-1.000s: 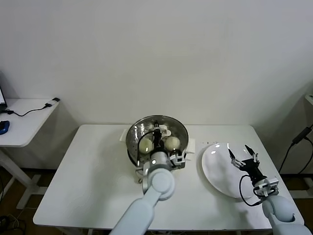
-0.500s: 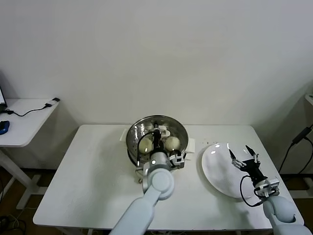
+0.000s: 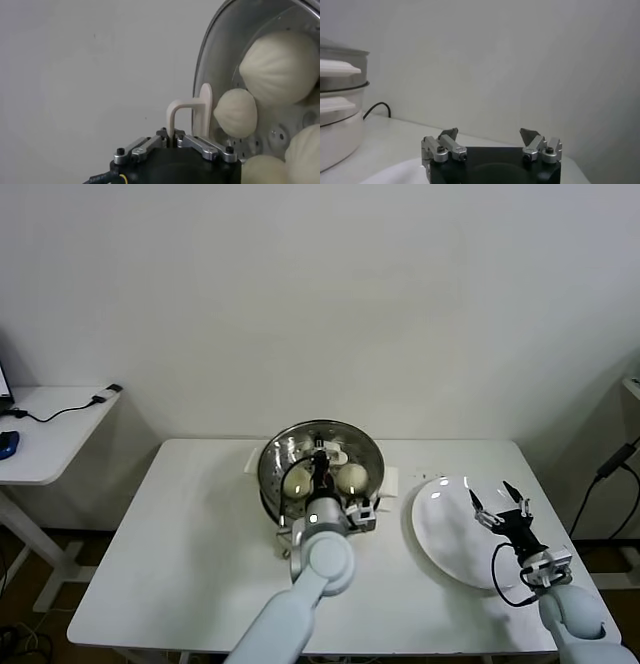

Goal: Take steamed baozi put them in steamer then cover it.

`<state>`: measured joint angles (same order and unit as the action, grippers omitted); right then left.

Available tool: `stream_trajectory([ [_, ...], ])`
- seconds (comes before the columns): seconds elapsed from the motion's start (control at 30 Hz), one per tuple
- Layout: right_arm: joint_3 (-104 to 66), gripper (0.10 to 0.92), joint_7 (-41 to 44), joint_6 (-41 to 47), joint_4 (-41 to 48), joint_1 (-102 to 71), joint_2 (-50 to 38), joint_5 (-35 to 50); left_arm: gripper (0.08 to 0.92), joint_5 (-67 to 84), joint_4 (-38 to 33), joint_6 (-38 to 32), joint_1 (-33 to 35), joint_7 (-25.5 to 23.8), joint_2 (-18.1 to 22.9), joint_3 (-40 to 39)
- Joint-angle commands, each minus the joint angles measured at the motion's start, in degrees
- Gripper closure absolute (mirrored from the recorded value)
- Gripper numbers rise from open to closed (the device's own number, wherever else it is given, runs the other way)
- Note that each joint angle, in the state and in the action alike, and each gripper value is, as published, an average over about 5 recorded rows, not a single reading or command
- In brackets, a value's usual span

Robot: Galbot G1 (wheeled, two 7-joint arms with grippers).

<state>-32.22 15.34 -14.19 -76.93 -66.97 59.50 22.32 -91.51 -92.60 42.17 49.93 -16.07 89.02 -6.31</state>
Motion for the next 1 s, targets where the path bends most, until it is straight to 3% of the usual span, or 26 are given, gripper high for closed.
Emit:
stream_trajectory([
  [0.03,0.0,0.203,0.1,0.0,0.1,0.1,0.0,-0.1,0.847,1.5,-1.0,2.8,0.0,-0.3,-1.0,-0.3],
  [0.43,0.0,0.203,0.2,0.5,0.6,0.3,-0.1,-0.5,0.536,3.6,-10.2,2.8,1.0,-3.4,-5.9,-1.7],
  [0.73,-0.1,0.203,0.1,1.1,0.7,0.5,-0.1,-1.2,0.276,9.0,-18.8,2.8,5.4,-2.2,-10.1,-1.7],
  [0.83,-0.3,0.203,-0.2,1.9,0.3,0.3,-0.2,-1.5,0.208,12.0,-22.0,2.7,7.9,-0.3,-11.6,-1.3],
  [1.0,-0.9,0.203,-1.7,4.8,-1.5,-0.5,-0.5,-3.3,0.178,22.1,-25.7,-3.7,11.7,10.5,-14.3,2.3],
])
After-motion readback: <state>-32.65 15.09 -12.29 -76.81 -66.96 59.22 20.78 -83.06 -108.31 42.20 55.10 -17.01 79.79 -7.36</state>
